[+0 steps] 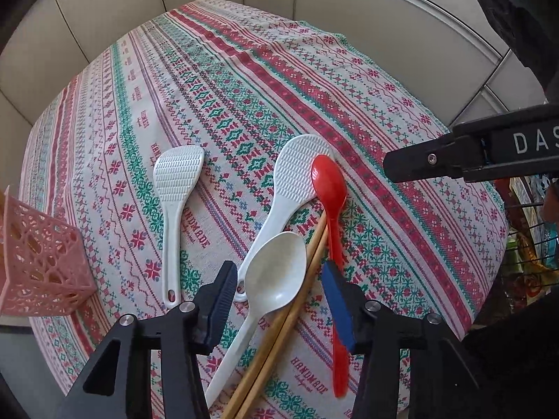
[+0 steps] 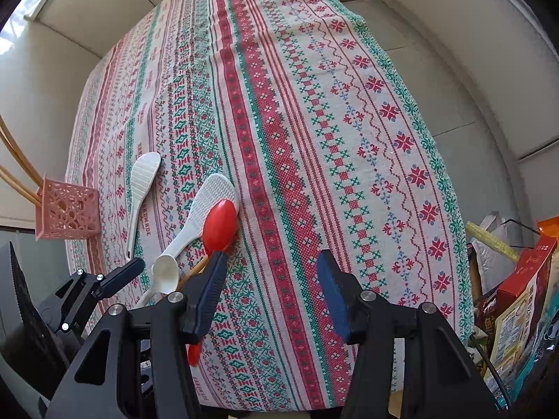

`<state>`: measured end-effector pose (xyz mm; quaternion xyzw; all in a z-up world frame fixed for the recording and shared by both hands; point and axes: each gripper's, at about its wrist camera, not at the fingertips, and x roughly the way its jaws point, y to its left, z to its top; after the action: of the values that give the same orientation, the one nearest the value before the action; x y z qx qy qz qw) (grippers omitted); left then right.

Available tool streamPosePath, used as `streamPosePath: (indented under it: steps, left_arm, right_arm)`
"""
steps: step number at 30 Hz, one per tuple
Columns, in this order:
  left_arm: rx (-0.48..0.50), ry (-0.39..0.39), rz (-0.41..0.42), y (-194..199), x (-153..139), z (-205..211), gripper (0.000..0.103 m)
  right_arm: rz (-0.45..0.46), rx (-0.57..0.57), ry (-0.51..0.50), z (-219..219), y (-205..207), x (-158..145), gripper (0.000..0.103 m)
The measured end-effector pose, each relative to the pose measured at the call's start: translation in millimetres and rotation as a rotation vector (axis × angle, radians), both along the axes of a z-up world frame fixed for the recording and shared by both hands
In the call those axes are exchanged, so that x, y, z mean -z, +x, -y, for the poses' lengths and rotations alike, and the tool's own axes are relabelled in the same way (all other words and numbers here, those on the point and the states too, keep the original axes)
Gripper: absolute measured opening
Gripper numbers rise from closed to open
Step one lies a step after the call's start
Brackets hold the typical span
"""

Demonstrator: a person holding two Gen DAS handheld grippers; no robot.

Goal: Organize utensils
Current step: 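Move both tools toward the spoons and remaining chopsticks, then close the left tool on the small white spoon while the right tool grasps the red spoon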

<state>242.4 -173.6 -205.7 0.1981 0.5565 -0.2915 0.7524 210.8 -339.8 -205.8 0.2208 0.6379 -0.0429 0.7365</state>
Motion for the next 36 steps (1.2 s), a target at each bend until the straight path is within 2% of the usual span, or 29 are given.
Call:
streamPosePath:
  steps: [2, 5, 6, 12, 16, 25, 29, 33, 34, 35, 36]
  left_arm:
    - [-0.005, -0.001, -0.012, 3.0, 2.6, 0.3, 0.042]
    - [-0.017, -0.001, -0.029, 7.5, 6.2, -0.1, 0.024]
    - [-0.021, 0.000, -0.035, 8.1, 7.3, -0.5, 0.015]
    - [-0.075, -0.025, -0.040, 10.7, 0.9, -12.5, 0.006]
    - [-0.127, -0.067, -0.041, 14.0, -7.5, -25.0, 0.004]
    - [-0.210, -0.149, 0.026, 12.2, -39.8, -50.6, 0.002]
    - [-0.200, -0.155, 0.025, 10.5, -41.8, -57.6, 0.002]
    - [-0.187, -0.130, 0.002, 11.1, -33.2, -57.8, 0.005]
    - [-0.181, -0.127, -0.004, 11.8, -31.1, -57.2, 0.007]
    - [-0.177, -0.122, -0.009, 12.2, -29.3, -57.0, 0.010]
    - [-0.169, -0.114, -0.015, 12.3, -27.2, -55.8, 0.018]
  right_arm:
    - [-0.004, 0.004, 0.002, 1.2, 0.9, 1.2, 0.057]
    - [-0.006, 0.002, -0.001, 1.1, 0.8, 1.9, 0.057]
    - [-0.007, 0.001, -0.002, 0.8, 0.5, 2.2, 0.057]
    - [-0.009, 0.002, 0.000, -1.8, 1.4, 3.2, 0.057]
    - [-0.016, 0.007, 0.024, -5.8, 4.7, 7.9, 0.057]
    - [-0.025, 0.030, 0.086, -18.4, 21.8, 20.7, 0.055]
    - [-0.032, 0.020, 0.084, -27.1, 30.8, 27.0, 0.042]
    - [-0.053, -0.001, 0.066, -36.2, 39.5, 38.0, 0.036]
    - [-0.041, -0.005, 0.054, -38.1, 40.9, 36.6, 0.035]
    - [-0.037, -0.018, 0.048, -40.6, 42.9, 35.7, 0.029]
    - [-0.041, -0.031, 0.053, -42.7, 43.7, 37.2, 0.028]
